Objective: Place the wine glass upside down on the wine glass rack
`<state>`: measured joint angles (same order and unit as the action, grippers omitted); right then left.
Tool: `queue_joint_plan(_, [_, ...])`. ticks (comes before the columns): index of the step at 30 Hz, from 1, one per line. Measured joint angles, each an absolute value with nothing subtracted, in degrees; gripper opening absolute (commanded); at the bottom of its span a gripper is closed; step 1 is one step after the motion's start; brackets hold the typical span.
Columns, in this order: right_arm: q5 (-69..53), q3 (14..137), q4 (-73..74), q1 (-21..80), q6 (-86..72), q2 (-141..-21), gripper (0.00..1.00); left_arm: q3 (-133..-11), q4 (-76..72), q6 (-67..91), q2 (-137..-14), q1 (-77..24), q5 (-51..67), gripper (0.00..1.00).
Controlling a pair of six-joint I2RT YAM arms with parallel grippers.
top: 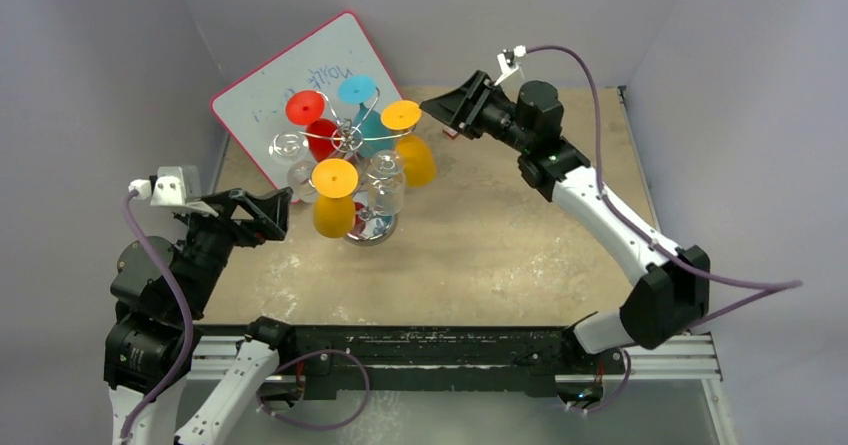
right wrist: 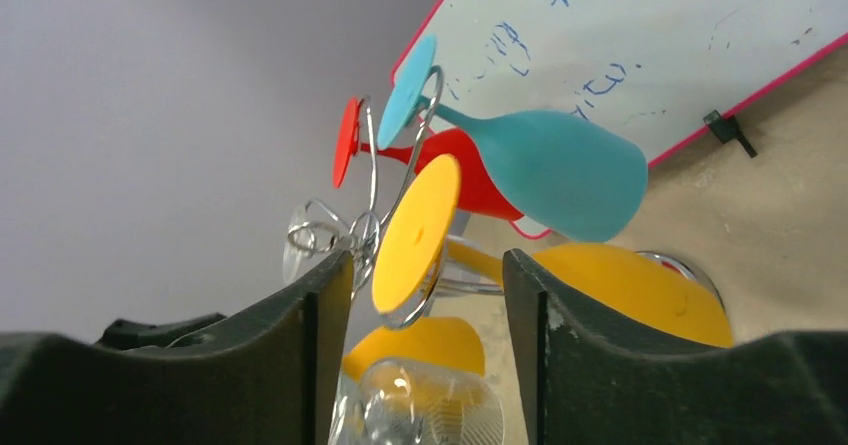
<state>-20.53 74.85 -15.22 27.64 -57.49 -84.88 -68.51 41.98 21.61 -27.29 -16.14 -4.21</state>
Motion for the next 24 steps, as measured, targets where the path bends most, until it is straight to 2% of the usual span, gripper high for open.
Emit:
queue_joint_plan(2, [-20.4,74.5,-13.1,27.6,-55.3,-82.1,0.72,-68.5,42.2,22.3,-27.3,-16.1,-5.3,1.0])
queue_joint_plan(6, [-19.3,74.5,-8.6,27.6,-50.4,-75.8,0.98,-68.5,42.6,24.7,-27.5,-16.1,-7.8,1.0])
queue_joint_plan(24, [-6.5,69.0,16.9,27.4,-30.8,-46.7,1.0,-67.6,44.6,32.2,-31.0,-16.1,-13.1,1.0])
